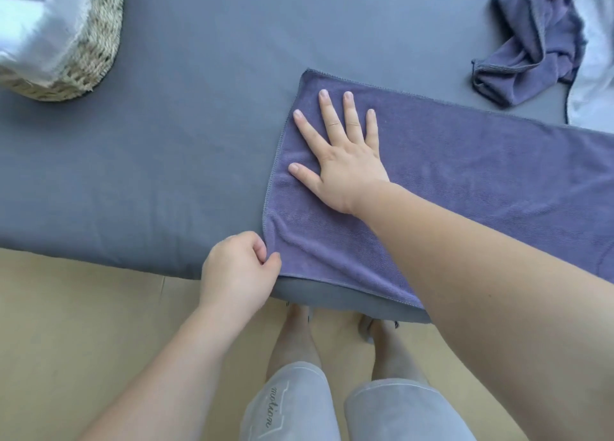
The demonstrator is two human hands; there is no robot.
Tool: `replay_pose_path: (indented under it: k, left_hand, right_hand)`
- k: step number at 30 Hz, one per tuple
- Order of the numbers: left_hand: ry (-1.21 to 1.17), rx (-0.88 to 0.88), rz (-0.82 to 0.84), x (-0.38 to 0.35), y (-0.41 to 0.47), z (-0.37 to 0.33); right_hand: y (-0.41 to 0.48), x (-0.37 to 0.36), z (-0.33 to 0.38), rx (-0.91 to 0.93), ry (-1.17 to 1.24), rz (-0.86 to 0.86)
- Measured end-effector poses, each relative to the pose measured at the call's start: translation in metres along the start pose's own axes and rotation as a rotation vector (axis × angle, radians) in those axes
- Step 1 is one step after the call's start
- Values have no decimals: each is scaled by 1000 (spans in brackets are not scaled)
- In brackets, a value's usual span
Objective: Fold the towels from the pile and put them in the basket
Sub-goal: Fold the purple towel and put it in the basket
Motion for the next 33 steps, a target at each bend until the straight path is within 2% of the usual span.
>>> replay_pose_path:
  k: [6,11,14,19,21,25,33]
  left_hand:
    - [-75,83,-32,16,-9,13]
    - [-119,110,-30,12,-11,19]
    - [-173,95,-48,12,-10,18]
    - [-205,58,-47,13,-7,9]
    - [-208,45,-77,17,-9,6]
    - [-226,28,-186,28,-17,-1]
    - [-242,-35,-216,35,-26,-21]
  right_hand:
    - [0,4,4,-22,13,6]
    - [-4,34,32,-23,96,-179]
    - [8,34,46,-64,106,-90]
    - [15,36,43,-169,136,-72]
    - [15,43,46,-139,184,-98]
    - [12,63,48,4,461,-147]
    - [-4,70,31,146,699,-109]
Point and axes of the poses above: each hand's wrist, its own y-axis towards the middle knuckle, its own x-axis out of the back of the hand, z = x × y, the point moved 8 cm from there along y, towards the middle knuckle, and after that the axes turned 13 degrees about z, right-handed, at the moved point
